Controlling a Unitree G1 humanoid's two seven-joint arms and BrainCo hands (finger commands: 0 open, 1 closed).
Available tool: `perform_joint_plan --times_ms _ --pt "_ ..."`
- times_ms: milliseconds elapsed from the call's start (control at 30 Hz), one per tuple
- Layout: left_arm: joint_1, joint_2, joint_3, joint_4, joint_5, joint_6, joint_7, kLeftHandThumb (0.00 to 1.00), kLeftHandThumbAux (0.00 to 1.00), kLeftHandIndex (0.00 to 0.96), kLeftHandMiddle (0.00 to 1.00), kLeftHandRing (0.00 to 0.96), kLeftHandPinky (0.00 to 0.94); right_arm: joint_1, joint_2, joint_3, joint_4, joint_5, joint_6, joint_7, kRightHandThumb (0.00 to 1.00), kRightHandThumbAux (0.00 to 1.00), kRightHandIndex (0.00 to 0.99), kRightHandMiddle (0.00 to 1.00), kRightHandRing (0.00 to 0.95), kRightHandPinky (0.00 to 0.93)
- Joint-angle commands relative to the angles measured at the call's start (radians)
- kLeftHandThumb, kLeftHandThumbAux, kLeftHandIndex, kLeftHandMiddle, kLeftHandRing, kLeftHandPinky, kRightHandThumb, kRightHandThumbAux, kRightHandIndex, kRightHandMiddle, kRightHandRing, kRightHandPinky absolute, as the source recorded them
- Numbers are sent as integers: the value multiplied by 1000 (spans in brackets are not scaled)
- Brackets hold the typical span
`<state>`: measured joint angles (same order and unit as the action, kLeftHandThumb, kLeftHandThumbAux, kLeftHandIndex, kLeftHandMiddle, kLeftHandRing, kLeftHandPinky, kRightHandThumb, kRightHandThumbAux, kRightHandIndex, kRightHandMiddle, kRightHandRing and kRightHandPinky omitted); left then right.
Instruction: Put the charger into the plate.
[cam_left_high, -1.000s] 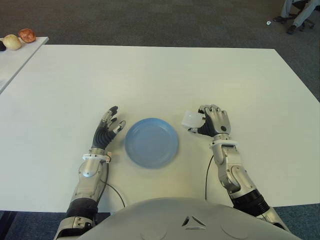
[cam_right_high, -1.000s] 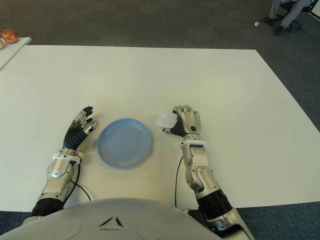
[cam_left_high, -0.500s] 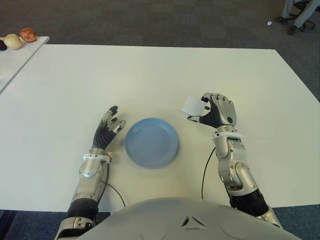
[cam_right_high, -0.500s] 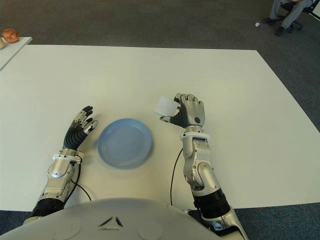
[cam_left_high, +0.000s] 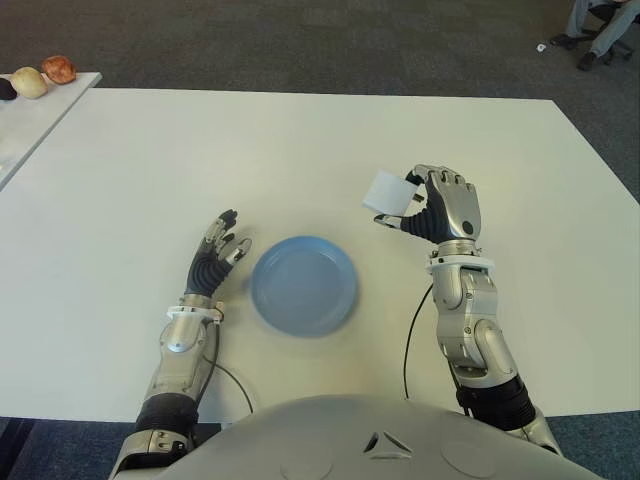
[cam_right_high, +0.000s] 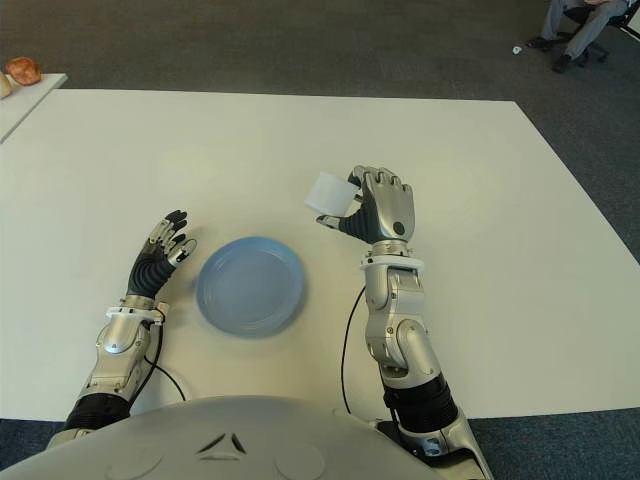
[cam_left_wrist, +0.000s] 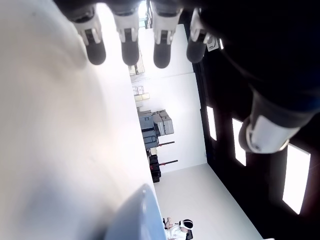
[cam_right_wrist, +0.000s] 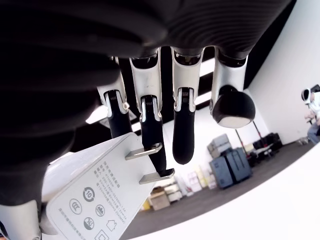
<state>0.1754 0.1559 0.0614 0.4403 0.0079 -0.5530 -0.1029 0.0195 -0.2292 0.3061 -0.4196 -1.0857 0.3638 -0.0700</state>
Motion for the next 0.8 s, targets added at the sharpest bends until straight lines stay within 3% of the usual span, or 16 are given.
perform_joint_plan --times_ms 33,300,567,800 --pt "36 -14 -17 61 10 67 -5 0 547 91 92 88 107 -15 11 11 -27 -26 -9 27 725 711 441 868 866 867" --pt "33 -16 -20 58 11 90 -7 0 547 88 84 82 107 -26 36 30 -50 -35 -12 75 725 711 441 860 863 862" --pt "30 -18 -20 61 11 80 -5 0 553 84 83 78 99 19 128 152 -42 -57 -7 98 725 712 441 862 864 864" --pt "35 -22 -23 52 13 76 -3 0 549 89 90 86 117 68 139 206 -36 -47 -29 127 724 712 441 866 864 860"
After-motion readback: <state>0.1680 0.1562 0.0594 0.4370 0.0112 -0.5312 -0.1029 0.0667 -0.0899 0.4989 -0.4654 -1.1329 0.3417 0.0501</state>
